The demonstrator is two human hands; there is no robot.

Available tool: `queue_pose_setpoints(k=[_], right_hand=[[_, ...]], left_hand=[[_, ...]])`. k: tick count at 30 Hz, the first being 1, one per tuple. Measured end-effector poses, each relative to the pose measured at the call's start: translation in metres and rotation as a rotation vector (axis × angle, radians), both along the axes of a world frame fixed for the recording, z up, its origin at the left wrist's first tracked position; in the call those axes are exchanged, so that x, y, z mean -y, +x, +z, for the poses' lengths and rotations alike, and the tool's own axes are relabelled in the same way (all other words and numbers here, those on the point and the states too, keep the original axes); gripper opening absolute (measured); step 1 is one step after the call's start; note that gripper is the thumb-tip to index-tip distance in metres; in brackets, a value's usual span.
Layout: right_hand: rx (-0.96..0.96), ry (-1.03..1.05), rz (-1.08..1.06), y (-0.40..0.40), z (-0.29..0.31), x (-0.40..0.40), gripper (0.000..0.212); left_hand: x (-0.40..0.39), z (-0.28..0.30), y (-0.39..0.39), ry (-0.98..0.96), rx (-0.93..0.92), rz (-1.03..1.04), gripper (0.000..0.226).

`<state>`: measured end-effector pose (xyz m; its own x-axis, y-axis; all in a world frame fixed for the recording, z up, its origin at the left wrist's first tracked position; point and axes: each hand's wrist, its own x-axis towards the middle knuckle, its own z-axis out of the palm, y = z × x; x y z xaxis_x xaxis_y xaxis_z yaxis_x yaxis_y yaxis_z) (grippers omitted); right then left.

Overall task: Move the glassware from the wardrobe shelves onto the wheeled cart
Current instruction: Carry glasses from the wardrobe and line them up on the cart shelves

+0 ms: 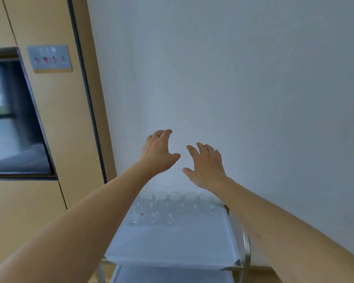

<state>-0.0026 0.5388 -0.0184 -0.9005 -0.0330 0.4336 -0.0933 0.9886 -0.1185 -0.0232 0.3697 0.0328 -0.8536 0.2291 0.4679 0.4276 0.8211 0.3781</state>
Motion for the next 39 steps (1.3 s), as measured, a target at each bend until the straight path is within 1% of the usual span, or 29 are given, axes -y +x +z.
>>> queue_pose_setpoints(k=[4, 8, 11, 15, 22, 29, 34, 37, 39], right_hand=[[-0.052, 0.021, -0.160, 0.019, 0.032, -0.059, 0.074], [-0.092, 0.020, -0.353, 0.046, 0.050, -0.118, 0.075], [-0.113, 0.028, -0.514, 0.072, 0.055, -0.158, 0.075], [-0.091, 0.028, -0.742, 0.119, 0.048, -0.193, 0.075], [-0.055, 0.042, -1.106, 0.211, 0.030, -0.210, 0.074], [-0.060, 0.028, -1.389, 0.307, 0.020, -0.212, 0.073], [-0.066, 0.036, -1.531, 0.370, 0.017, -0.231, 0.076], [-0.085, 0.030, -1.583, 0.402, 0.012, -0.252, 0.077], [-0.083, 0.028, -1.607, 0.421, 0.007, -0.271, 0.077]], left_hand=[[-0.065, 0.039, -0.013, -0.005, -0.038, -0.165, 0.082], [-0.142, 0.062, -0.023, 0.009, -0.077, -0.390, 0.081], [-0.199, 0.060, -0.020, -0.021, -0.107, -0.581, 0.080], [-0.258, 0.042, 0.000, -0.068, -0.127, -0.825, 0.080], [-0.332, 0.008, 0.054, -0.098, -0.117, -1.183, 0.080], [-0.387, -0.004, 0.140, -0.101, -0.122, -1.481, 0.077], [-0.429, -0.013, 0.205, -0.115, -0.142, -1.619, 0.081], [-0.460, -0.020, 0.238, -0.110, -0.187, -1.675, 0.082], [-0.484, -0.025, 0.257, -0.102, -0.177, -1.702, 0.082]])
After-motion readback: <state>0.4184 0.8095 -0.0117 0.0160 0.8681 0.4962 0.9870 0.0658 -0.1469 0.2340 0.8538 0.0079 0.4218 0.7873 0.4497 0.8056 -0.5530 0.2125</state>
